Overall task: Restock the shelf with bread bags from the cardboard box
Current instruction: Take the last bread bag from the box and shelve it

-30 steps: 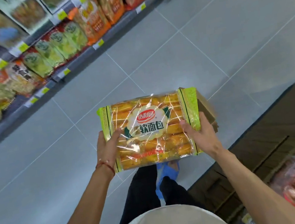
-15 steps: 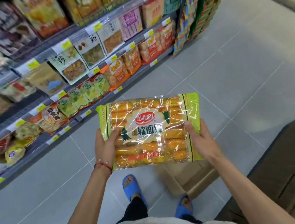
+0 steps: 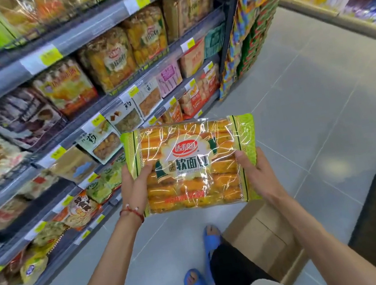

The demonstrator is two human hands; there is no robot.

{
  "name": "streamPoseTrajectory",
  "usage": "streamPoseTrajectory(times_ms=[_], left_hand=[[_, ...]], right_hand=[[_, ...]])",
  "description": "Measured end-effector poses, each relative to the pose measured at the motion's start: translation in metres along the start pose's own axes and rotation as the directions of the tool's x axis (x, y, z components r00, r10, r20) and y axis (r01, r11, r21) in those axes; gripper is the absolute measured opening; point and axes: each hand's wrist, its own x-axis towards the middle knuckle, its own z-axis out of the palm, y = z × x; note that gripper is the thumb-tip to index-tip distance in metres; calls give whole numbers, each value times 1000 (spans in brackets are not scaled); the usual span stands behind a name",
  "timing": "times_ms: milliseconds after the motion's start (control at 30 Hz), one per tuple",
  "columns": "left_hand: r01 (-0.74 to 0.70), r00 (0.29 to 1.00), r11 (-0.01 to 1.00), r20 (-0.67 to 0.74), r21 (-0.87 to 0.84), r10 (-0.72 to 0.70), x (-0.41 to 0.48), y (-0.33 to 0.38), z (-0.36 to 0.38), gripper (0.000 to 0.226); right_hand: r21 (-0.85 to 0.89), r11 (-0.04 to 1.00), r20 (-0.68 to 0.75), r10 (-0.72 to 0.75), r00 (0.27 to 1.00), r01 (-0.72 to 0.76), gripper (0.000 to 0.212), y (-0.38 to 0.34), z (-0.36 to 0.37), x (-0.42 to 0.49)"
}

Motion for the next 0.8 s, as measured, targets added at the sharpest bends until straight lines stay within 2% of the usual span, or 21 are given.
streamPoseTrajectory(times_ms=[167, 333, 400, 500, 600, 700, 767, 800], left_hand=[[-127, 991, 992, -40, 3, 127, 31, 75, 36, 76], [-138, 982, 990, -129, -14, 135, 90, 128, 75, 63], [-190, 962, 981, -189, 40, 194, 107, 157, 94, 65], [-256, 926, 958, -254, 126, 280, 129, 201, 120, 85], [-330, 892, 937, -286, 113, 349, 157, 237, 136, 73], [-372, 858, 919, -329, 129, 394, 191, 274, 147, 73], [-411, 823, 901, -368, 137, 432, 213, 300, 154, 60], [-431, 808, 892, -383, 133, 448, 223, 313, 157, 54]], right_hand=[[9, 999, 27, -34, 999, 34, 48, -26, -5, 86], [14, 997, 48, -79, 996, 79, 42, -66, -19, 176], [23, 996, 44, -92, 995, 91, 41, -85, -25, 213], [3, 993, 21, -120, 993, 120, 50, -116, -30, 262], [44, 986, 1, -162, 987, 161, 39, -146, -30, 307], [77, 977, 1, -200, 980, 199, 34, -177, -27, 355], [64, 964, 12, -260, 966, 259, 38, -195, -22, 390], [61, 960, 3, -272, 962, 272, 48, -203, -20, 408]])
